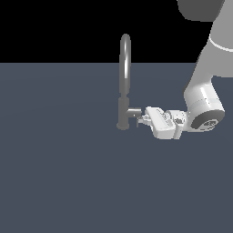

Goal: Turn on the faucet by rotating a designated handle.

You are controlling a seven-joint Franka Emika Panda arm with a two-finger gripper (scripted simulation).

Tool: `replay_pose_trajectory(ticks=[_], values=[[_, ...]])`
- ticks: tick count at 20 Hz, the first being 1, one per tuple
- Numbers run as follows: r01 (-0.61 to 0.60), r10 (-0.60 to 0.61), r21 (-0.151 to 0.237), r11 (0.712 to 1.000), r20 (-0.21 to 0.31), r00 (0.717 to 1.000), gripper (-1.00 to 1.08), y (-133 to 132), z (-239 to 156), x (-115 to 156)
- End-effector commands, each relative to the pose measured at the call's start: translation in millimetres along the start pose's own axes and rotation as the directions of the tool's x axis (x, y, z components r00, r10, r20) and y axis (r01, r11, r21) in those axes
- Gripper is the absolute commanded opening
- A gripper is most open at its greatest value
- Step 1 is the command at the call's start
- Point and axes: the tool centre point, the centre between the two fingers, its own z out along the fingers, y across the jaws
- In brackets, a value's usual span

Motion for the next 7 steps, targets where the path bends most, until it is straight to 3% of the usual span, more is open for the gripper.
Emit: replay_pose_trajectory(ticks=[1, 7], values=[[-0.021, 0.022, 0.029, 0.999, -0.021, 1.0, -1.0, -8.9, 7.7, 29.8], [-0.034, 0.035, 0.033, 0.999, -0.025, 0.999, -1.0, -13.2, 7.7, 44.3]])
